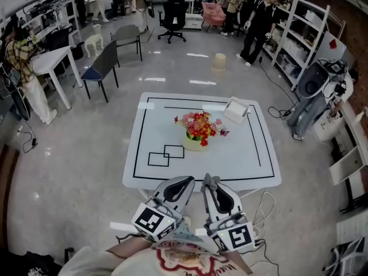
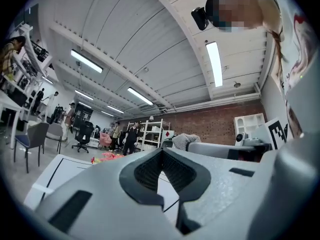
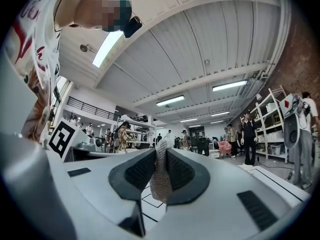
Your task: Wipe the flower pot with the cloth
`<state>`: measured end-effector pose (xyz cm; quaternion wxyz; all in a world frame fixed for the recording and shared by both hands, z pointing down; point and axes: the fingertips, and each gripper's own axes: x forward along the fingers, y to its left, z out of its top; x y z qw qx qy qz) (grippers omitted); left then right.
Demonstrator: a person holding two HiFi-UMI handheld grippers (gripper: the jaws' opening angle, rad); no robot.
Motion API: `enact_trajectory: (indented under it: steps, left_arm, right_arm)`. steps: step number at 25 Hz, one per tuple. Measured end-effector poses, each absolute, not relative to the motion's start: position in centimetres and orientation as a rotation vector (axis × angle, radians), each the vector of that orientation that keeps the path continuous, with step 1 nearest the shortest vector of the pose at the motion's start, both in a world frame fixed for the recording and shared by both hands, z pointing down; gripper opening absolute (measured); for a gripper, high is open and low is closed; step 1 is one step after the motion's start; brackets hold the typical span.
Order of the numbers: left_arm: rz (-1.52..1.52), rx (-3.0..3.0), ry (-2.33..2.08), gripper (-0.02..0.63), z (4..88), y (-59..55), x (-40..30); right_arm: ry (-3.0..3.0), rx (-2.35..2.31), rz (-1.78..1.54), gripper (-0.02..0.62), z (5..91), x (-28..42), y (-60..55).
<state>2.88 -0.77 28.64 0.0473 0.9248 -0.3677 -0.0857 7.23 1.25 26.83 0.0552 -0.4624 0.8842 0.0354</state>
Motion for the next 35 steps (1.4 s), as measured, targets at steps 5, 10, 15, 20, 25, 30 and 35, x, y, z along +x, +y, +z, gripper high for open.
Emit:
enact_trajectory:
  steps: [5,10,15,20,25,30,35]
  left_arm:
    - [-0.264,2.801,-1.160,0.002,28.6,-6.3,4.0]
    - [-0.272,2.801,-1.195,0.002,28.7,-10.4,5.5]
    - [-0.255,2.798,-1.201,0.002,29.1,-13.0,6.9]
    - [-0.257,2.793,-1.233,0.002,29.1,-14.9,7.5]
    - [-0.275,2.767,-1.247,0.002,29.2,-16.0,7.2]
    - [-0.289,2.771,-1.250,0.002,28.8,-16.2,7.3]
    - [-0.299,2.793,-1.252,0.002,28.4,-16.5,7.3]
  right_arm:
    - [2.711,-1.351,0.113,0.055,26.6,8.1,-4.5]
    - [2.732,-1.306,0.109,0.055,27.0,9.2,-8.8]
    - [2.742,-1.274,0.074,0.055,27.4,10.2,-11.4]
    - [2.745,-1.260,0.038,0.055,28.1,11.3,-13.2]
    - [2.763,-1.247,0.054,0.055,28.5,11.6,-14.1]
    - [2.761,-1.234,0.087,0.055,27.7,11.5,-14.4]
    - [2.769,-1.224,0.093,0.055,27.8,11.4,-14.3]
